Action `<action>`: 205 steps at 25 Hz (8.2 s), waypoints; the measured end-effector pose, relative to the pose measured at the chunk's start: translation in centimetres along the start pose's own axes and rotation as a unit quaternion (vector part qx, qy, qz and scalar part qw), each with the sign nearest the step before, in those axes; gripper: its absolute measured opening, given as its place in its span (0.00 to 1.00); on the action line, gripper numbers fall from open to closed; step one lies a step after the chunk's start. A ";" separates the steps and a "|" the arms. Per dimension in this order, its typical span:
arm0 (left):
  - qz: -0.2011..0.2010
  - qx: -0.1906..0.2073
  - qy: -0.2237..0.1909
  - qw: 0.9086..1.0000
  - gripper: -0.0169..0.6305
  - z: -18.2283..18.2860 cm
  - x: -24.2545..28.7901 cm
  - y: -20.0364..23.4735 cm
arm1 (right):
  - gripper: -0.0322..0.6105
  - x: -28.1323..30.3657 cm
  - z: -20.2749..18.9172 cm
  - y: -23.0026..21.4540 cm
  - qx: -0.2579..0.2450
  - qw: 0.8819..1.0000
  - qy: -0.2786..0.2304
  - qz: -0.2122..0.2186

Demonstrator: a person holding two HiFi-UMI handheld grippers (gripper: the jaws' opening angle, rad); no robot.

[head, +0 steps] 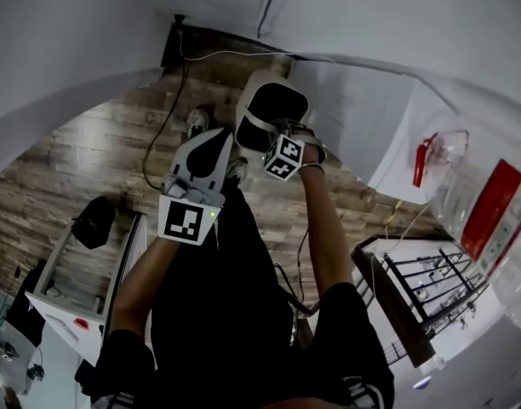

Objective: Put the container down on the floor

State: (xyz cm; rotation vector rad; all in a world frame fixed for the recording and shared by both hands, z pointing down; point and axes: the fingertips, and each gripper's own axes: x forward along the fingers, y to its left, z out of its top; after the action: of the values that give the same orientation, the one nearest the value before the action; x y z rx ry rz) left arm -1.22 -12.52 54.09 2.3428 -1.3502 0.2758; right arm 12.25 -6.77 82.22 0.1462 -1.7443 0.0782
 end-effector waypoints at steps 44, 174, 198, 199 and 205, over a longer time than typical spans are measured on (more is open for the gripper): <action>0.027 0.010 0.021 0.999 0.07 -8.9 5.3 5.4 | 0.10 18.8 -7.3 -6.5 -0.029 0.995 0.090 0.043; -0.015 0.061 -0.066 0.996 0.07 13.4 -19.6 -16.4 | 0.21 -31.3 -4.1 4.7 0.538 0.779 -0.282 -0.158; -0.087 0.073 -0.080 0.990 0.07 16.6 -21.1 -17.6 | 0.11 -52.9 1.9 11.6 0.524 0.686 -0.433 -0.262; -0.089 0.074 -0.083 0.990 0.07 16.6 -21.1 -17.8 | 0.11 -53.3 2.1 11.8 0.522 0.683 -0.437 -0.264; -0.096 0.073 -0.082 0.989 0.07 16.4 -21.0 -18.4 | 0.10 -53.6 2.0 12.6 0.532 0.671 -0.445 -0.262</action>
State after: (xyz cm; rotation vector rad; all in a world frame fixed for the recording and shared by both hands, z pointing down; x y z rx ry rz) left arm 3.29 4.52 26.89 2.6472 -1.1990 0.1310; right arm 17.72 8.29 29.52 1.8100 -2.3041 0.7048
